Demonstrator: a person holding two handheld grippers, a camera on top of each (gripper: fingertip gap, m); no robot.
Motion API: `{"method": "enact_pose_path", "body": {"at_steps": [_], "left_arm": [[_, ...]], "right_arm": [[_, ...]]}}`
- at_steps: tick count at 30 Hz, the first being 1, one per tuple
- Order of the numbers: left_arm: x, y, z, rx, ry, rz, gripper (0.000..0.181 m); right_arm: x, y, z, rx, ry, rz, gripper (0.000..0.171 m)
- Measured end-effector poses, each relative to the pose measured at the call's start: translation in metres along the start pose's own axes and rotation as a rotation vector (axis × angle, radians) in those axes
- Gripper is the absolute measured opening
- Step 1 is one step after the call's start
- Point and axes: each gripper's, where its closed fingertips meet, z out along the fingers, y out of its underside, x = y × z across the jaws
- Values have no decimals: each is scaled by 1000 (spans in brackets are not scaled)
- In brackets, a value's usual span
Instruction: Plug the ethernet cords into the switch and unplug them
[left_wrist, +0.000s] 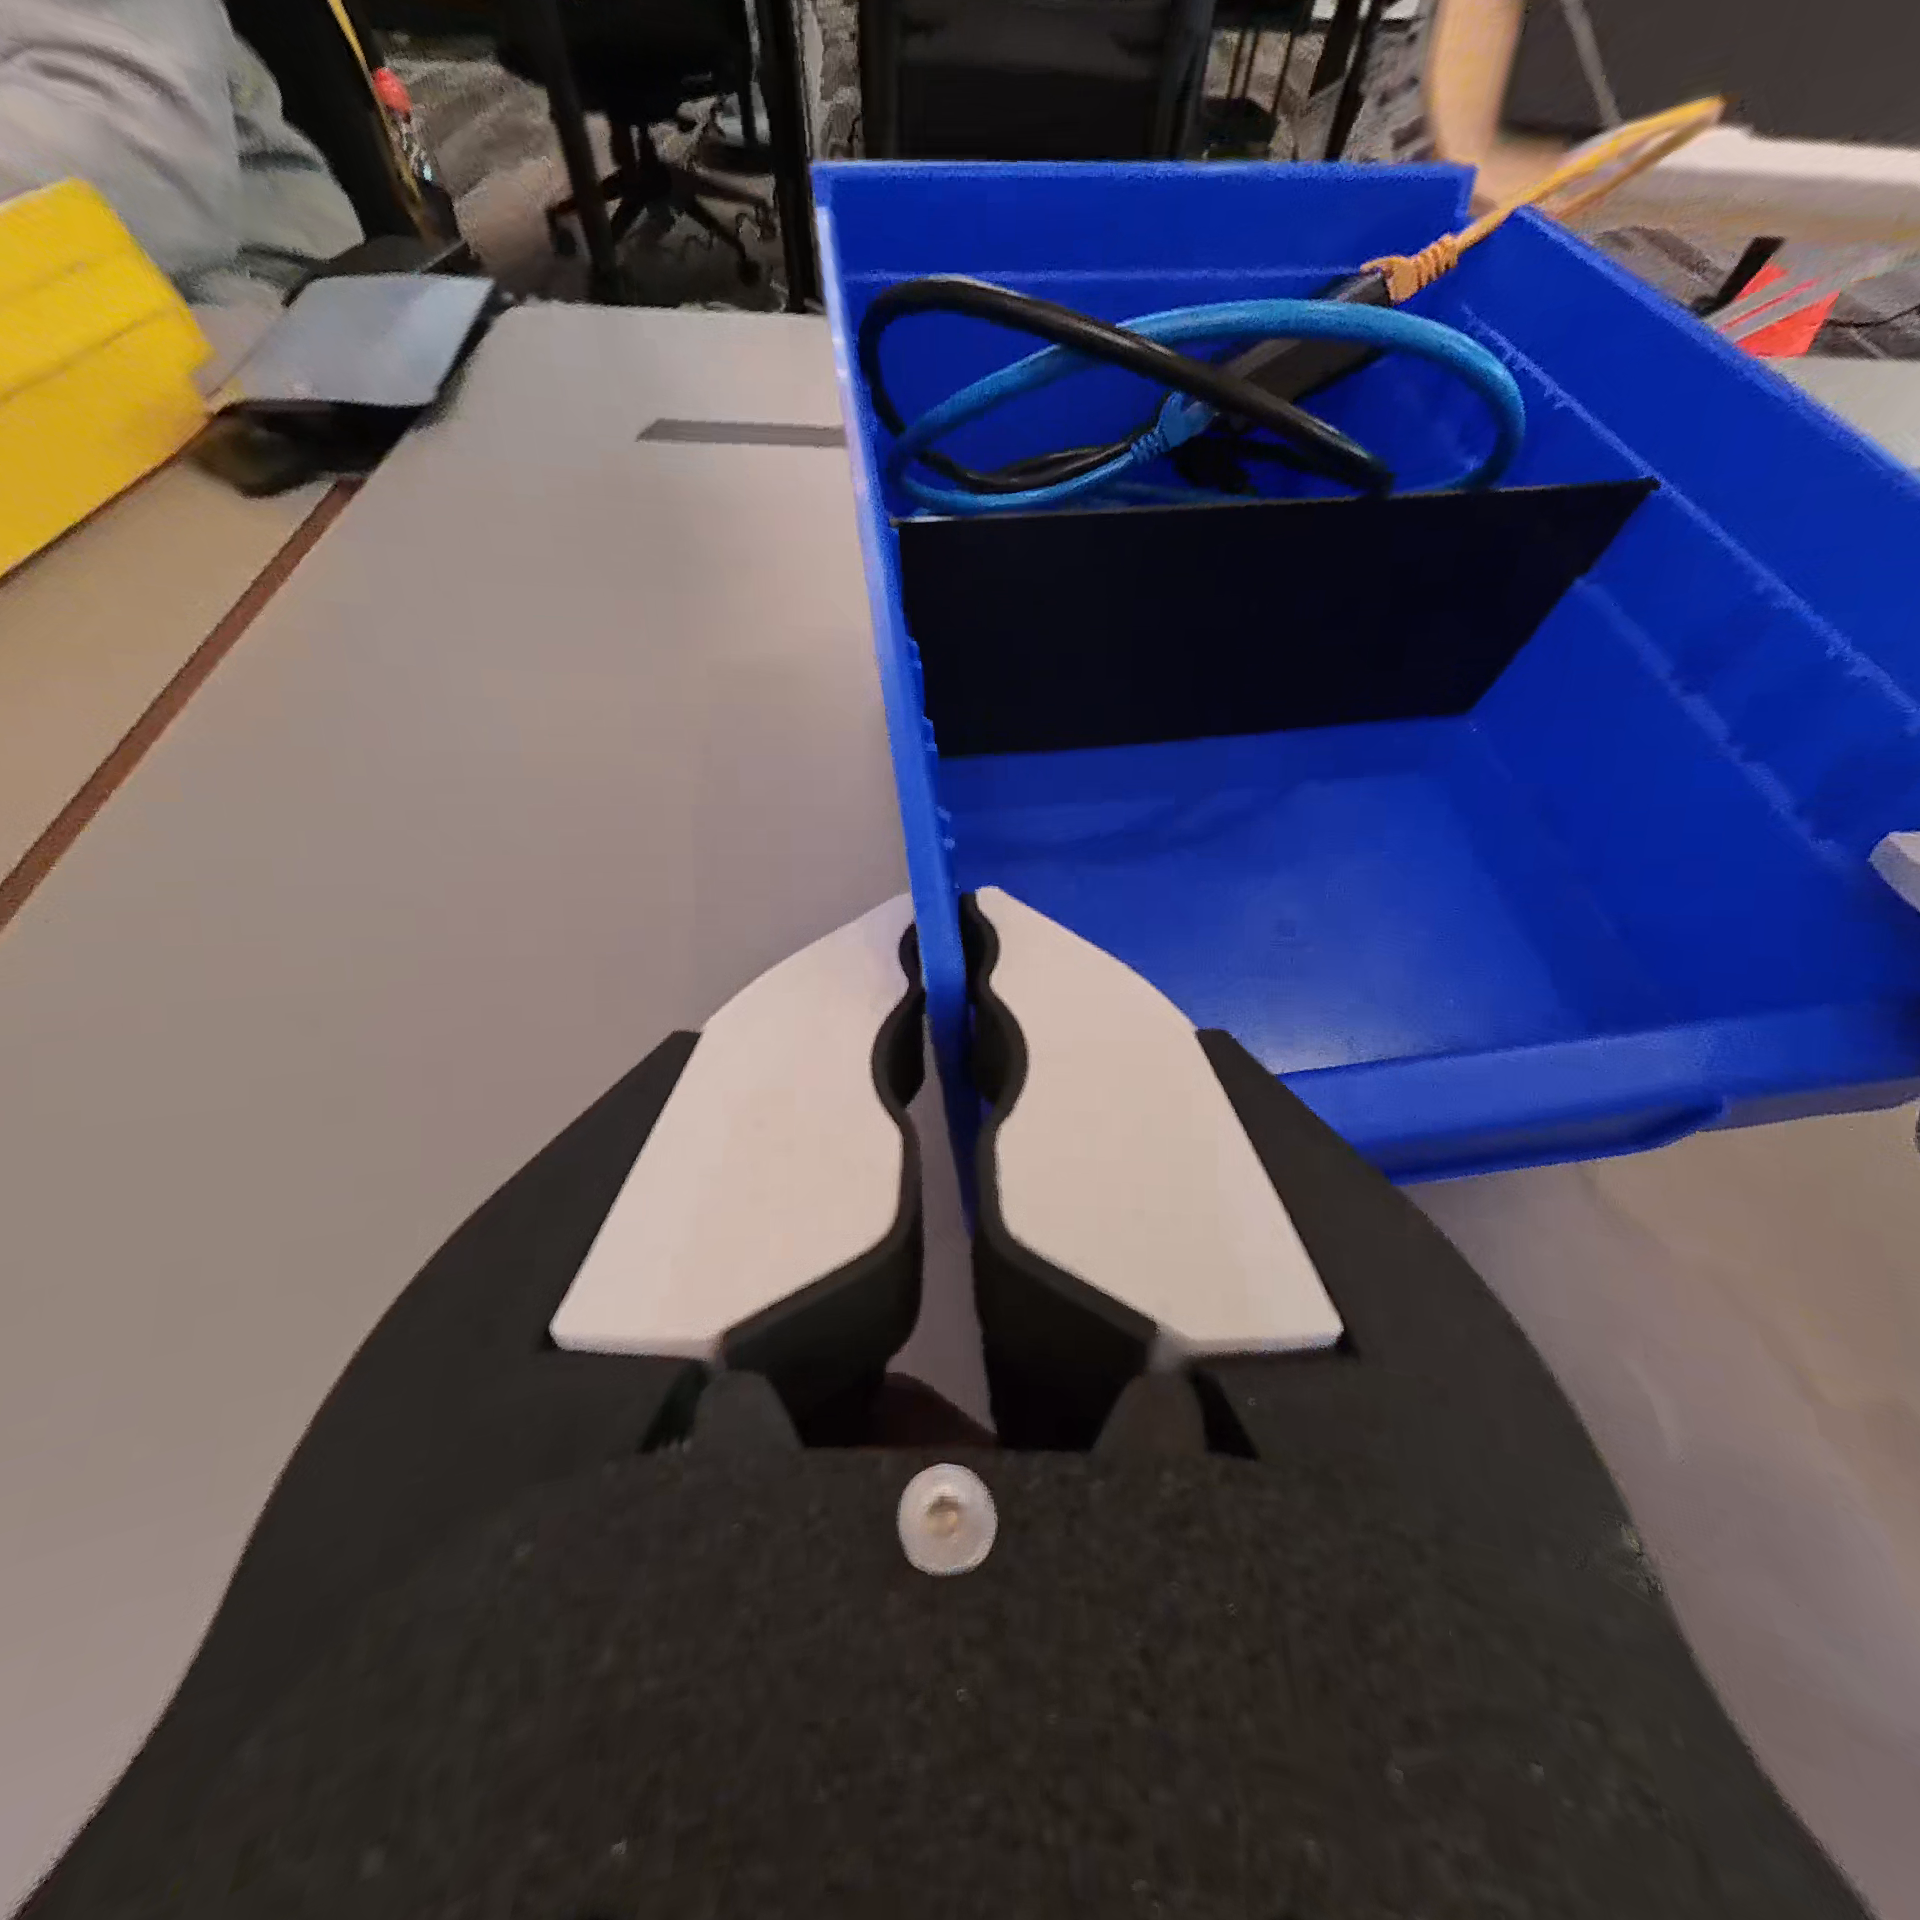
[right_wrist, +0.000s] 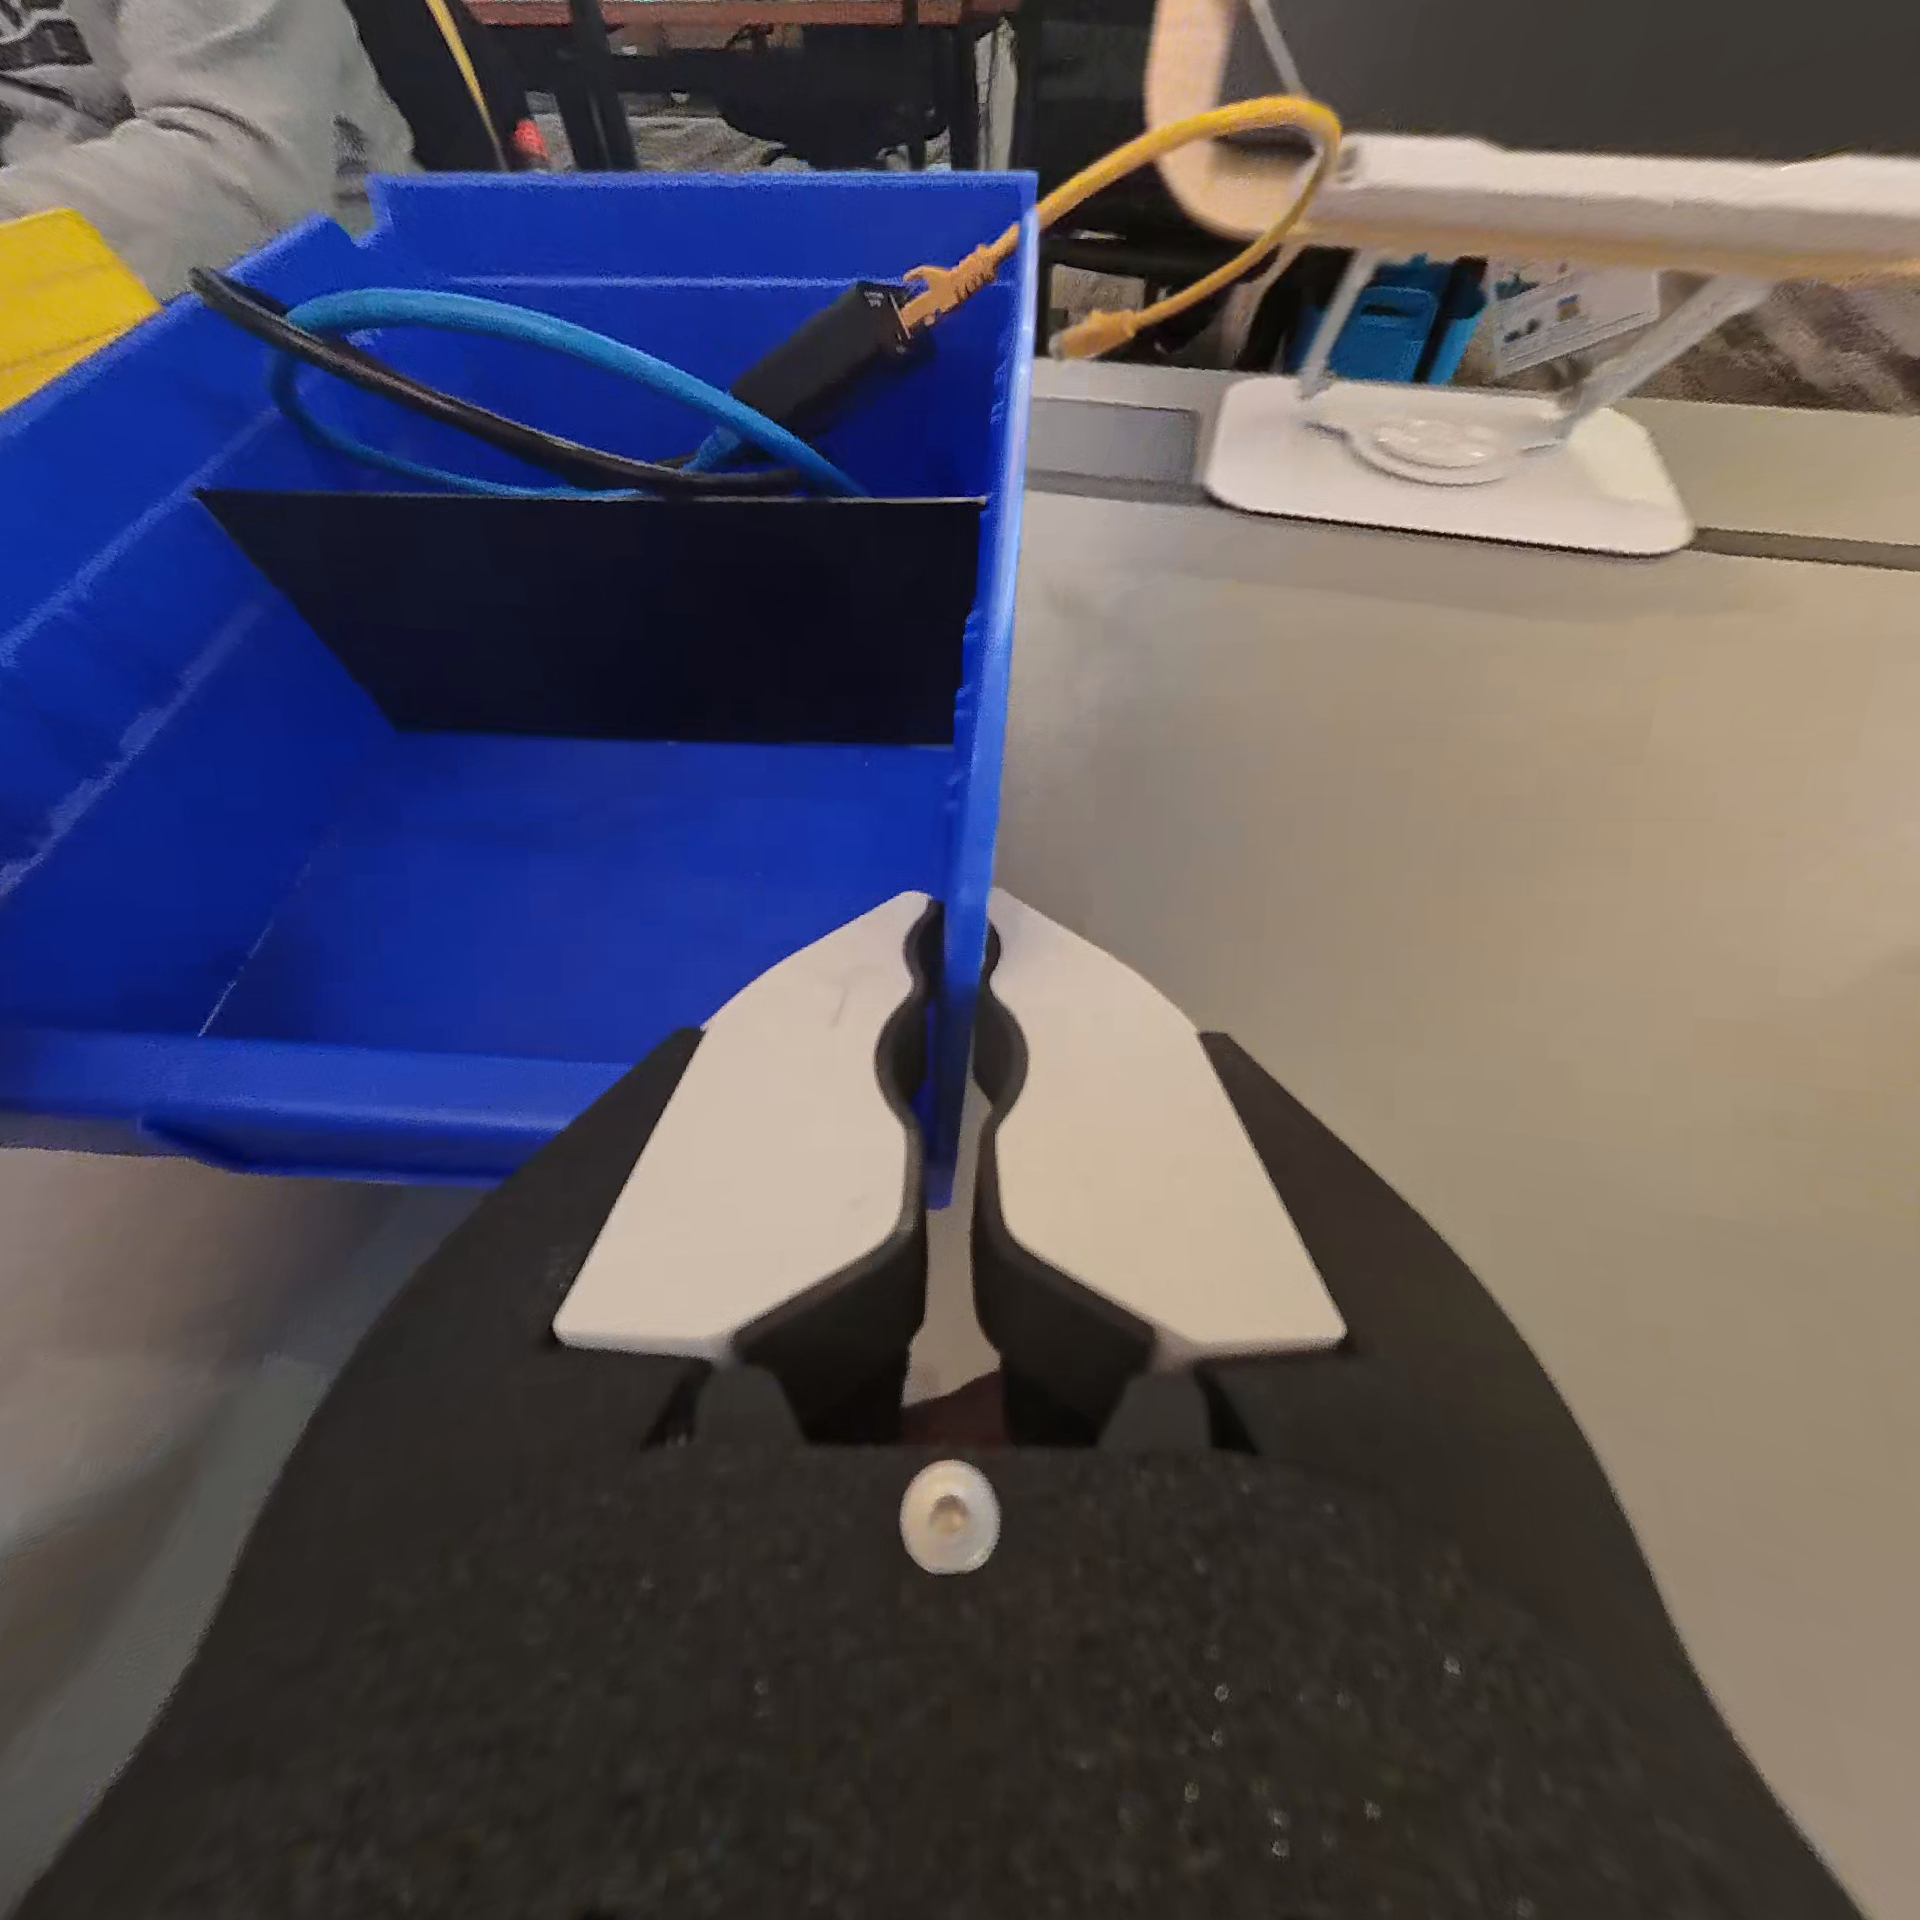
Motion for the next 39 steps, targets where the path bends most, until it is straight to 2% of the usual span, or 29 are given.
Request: {"method": "enact_pose_path", "body": {"at_steps": [4, 5, 8, 11, 13, 16, 19, 23, 25, 28, 30, 32, 39], "left_arm": [[-31, 23, 19, -74, 36, -66, 4], [-34, 24, 21, -62, 28, -64, 3], [-35, 16, 17, -29, 33, -100, 9], [-42, 2, -4, 22, 0, -108, 27], [-55, -6, -26, 61, -74, -99, 30], [-55, -22, -56, 114, -104, -83, 30], [-7, -29, -64, 144, -7, -91, 30], [128, -10, -62, 139, 301, -172, 30], [195, 10, -65, 143, 422, -199, 25], [267, 25, -74, 89, 567, -28, 34], [279, 30, -73, 131, 537, 145, 35], [277, 41, -68, 115, 505, 220, 34], [250, 53, -55, -1, 469, 124, 35]], "right_arm": [[-29, 30, 16, -46, -56, 4, 6], [-33, 30, 15, 1, -77, -25, 6], [-37, 31, 6, -13, -167, -68, 9], [-37, 34, -21, -81, -383, -116, 17], [-24, 38, -47, -114, -531, -181, 29], [23, 46, -82, -128, -654, -246, 30], [92, 54, -100, -112, -646, -190, 36], [200, 65, -102, -103, -435, -49, 38], [249, 74, -111, -84, -315, -39, 40], [287, 65, -127, 12, -240, -93, 40], [296, 55, -126, 60, -231, -90, 39], [294, 52, -121, 59, -285, -42, 39], [289, 61, -109, 9, -313, -18, 39]]}}
